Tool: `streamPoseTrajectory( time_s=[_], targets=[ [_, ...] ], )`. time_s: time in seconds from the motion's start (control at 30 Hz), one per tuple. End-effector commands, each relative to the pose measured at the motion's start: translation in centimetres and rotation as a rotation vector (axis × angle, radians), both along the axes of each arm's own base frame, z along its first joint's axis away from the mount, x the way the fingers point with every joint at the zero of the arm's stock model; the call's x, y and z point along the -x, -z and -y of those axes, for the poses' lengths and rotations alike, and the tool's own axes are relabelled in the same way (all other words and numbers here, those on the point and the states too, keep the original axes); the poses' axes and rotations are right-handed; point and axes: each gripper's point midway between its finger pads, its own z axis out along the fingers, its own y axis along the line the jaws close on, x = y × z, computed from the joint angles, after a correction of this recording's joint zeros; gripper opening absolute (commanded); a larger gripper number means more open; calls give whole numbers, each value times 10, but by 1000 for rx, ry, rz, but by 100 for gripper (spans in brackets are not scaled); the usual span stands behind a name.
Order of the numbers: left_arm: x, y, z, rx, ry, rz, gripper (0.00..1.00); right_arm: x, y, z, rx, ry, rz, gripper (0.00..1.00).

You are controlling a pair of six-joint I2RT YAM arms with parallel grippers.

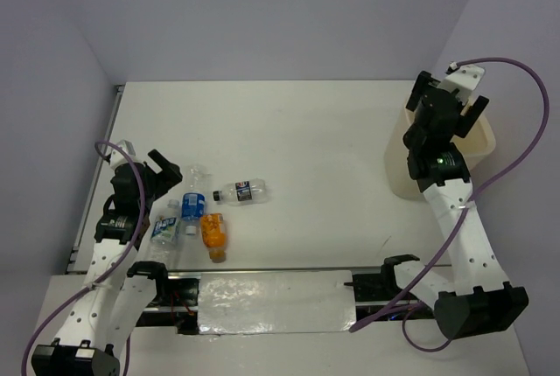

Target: Put the plastic bottles in the bin

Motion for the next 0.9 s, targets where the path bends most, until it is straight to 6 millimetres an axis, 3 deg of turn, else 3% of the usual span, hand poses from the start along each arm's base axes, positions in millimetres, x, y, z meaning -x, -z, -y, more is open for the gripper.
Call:
streamPoseTrajectory(
  time_s=[0.0,0.03,0.07,0.17,0.2,0.23,0.33,0.4,0.5,0.53,0.57,0.63,0.67,0.8,0.83,0.87],
  targets=[
    [-3,-7,2,7,7,33,99,-1,-31,-24,-100,-159,141,100],
    [-3,-8,2,6,8,35,99,2,-39,-32,-104,-220,171,100],
    [-3,-8,2,5,10,35,99,-5,-45,-56,-108,-370,184,100],
    [-4,-5,3,6,15,29,99,-3,-59,-98,-105,-618,201,100],
    [-5,-4,3,7,18,26,99,-2,-62,-126,-110,-752,192,100],
    [-7,-3,7,7,45,22,99,-2,-61,-140,-146,-799,194,100],
    [-15,-5,29,28,180,55,99,-7,-32,-190,-197,-910,95,100],
    [-18,-8,38,28,232,73,99,-11,1,-224,-241,-940,3,100],
    [-19,-17,66,15,376,104,99,-12,47,-257,-329,-963,-92,100],
    [-19,-19,75,3,421,111,99,-11,59,-263,-360,-965,-113,100],
    [-20,-26,86,-13,473,134,99,-9,88,-266,-390,-955,-166,100],
    [-18,-29,112,-76,586,138,99,-6,102,-270,-446,-957,-147,100],
    [-18,-29,120,-102,625,143,99,-5,120,-267,-453,-940,-155,100],
    [-6,-16,169,-167,934,146,99,9,138,-252,-479,-904,-112,100],
    [-7,-15,175,-177,966,161,99,14,131,-249,-485,-914,-74,100],
    [-6,-11,180,-186,990,158,99,17,141,-248,-488,-917,-69,100]
  ],
)
